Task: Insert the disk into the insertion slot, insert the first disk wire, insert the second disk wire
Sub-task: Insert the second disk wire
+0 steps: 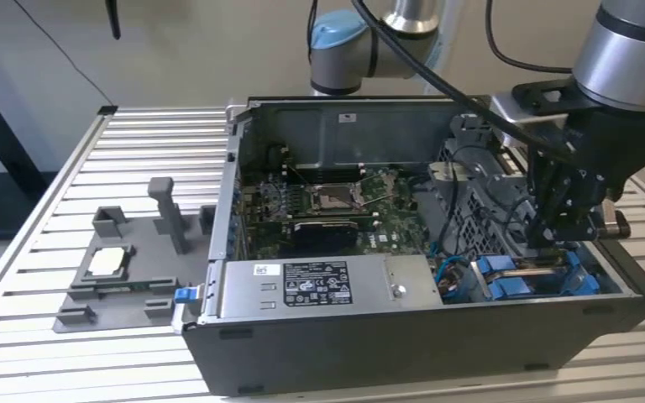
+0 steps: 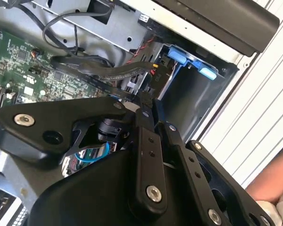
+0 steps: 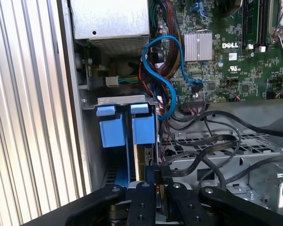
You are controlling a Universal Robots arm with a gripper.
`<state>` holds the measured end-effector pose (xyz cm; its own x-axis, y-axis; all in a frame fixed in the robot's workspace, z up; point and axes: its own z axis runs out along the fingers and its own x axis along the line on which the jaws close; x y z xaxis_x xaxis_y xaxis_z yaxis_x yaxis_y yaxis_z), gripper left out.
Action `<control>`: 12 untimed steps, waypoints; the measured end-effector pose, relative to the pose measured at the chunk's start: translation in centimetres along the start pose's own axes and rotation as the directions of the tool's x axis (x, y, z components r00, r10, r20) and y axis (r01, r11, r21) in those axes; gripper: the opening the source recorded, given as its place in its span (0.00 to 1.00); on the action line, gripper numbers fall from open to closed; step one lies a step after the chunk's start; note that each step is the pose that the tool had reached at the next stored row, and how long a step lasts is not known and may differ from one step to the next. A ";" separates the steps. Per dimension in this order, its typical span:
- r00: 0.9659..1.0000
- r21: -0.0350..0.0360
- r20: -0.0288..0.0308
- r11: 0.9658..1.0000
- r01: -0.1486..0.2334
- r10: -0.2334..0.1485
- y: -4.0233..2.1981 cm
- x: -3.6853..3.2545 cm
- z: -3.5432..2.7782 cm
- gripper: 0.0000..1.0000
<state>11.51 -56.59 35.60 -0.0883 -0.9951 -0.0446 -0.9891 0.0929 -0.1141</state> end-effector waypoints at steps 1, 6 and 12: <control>1.000 0.000 0.000 1.000 0.000 0.000 -0.07 0.01 0.06 0.16; 1.000 0.000 0.000 1.000 0.000 0.000 -0.24 0.13 0.31 0.16; 1.000 0.000 0.001 1.000 0.000 0.000 -0.20 0.17 0.73 0.16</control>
<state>11.78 -56.76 34.90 -0.0883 -0.9950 -0.0457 -0.9891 0.0930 -0.1141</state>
